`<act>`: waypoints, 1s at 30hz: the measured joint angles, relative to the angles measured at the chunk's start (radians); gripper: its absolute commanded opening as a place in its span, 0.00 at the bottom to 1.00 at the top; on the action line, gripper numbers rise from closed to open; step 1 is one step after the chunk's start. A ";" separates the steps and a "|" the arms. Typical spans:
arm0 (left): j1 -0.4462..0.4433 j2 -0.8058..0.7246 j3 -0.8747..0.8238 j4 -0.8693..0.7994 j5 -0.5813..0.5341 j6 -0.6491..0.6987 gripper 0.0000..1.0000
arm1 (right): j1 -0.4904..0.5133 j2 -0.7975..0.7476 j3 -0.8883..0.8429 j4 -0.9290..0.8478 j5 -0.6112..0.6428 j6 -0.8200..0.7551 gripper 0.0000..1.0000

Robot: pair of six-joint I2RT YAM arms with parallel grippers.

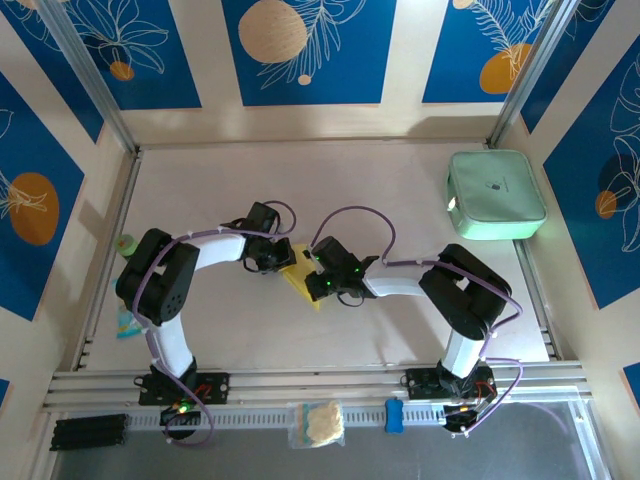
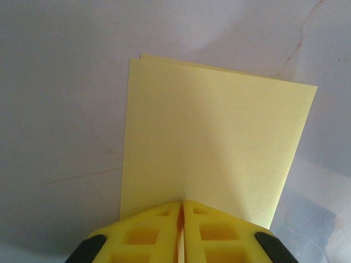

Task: Fold a paper plane with a square sheet of paper (pick it up from the middle)
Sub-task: Third fold the triangle at the center of the table.

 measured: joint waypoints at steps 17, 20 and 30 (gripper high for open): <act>0.000 -0.191 -0.030 0.006 0.000 -0.056 0.21 | -0.001 0.013 0.005 0.005 -0.005 0.000 0.00; -0.007 -0.243 -0.103 0.053 0.007 -0.107 0.18 | -0.001 0.013 0.005 0.005 -0.006 0.000 0.00; -0.087 -0.257 -0.257 0.180 0.053 -0.246 0.15 | -0.003 0.023 0.014 0.008 -0.012 0.000 0.00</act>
